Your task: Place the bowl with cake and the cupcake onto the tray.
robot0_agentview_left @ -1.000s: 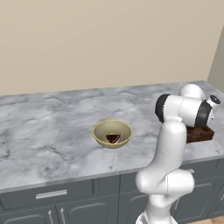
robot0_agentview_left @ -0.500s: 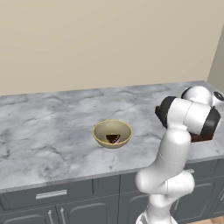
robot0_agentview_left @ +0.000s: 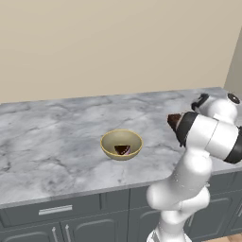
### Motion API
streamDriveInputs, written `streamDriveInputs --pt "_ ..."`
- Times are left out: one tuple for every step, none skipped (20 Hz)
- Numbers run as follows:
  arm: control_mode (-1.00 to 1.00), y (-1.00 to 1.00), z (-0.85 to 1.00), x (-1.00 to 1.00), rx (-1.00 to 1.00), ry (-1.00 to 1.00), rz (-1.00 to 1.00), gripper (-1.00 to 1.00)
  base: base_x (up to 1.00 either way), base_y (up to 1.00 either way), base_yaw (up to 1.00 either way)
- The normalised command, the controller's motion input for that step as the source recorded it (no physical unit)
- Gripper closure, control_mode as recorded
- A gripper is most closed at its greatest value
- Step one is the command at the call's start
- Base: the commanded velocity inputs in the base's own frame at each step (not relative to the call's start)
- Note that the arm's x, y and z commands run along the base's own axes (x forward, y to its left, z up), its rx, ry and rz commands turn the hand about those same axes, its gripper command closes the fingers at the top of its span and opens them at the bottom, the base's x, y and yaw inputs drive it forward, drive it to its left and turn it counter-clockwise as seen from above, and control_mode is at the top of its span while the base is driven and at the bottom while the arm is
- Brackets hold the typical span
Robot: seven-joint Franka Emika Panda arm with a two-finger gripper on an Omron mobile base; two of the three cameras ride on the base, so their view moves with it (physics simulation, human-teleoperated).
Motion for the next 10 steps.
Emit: streamDriveInputs --pt "-1.0 0.34 0.29 -0.08 0.01 0.0 0.04 -1.0 0.0 0.0 0.0" --pt "-1.0 0.31 0.26 -0.09 0.03 0.0 0.03 -1.0 0.0 0.0 0.0" --pt "-1.0 0.29 0.3 -0.04 0.03 0.0 0.03 -1.0 0.0 0.0 0.0" --pt "-1.0 0.28 0.34 -0.03 0.05 0.0 0.03 -1.0 0.0 0.0 0.0" --pt "-1.0 0.3 0.31 0.0 0.06 0.0 0.03 -1.0 0.0 0.0 0.0" --pt "-1.0 0.31 0.35 0.0 0.08 0.0 0.04 -1.0 0.0 0.0 0.0" --pt "-1.0 0.29 0.34 0.0 0.09 0.0 0.06 -1.0 0.0 0.0 0.0" --pt "-1.0 0.29 0.34 0.0 0.09 0.0 0.07 -1.0 0.0 0.0 0.0" --pt "-1.0 0.32 0.27 -0.01 0.1 0.0 0.09 -1.0 0.0 0.0 0.0" --pt "-1.0 0.36 0.22 0.0 0.12 0.0 0.1 -1.0 0.0 0.0 0.0"
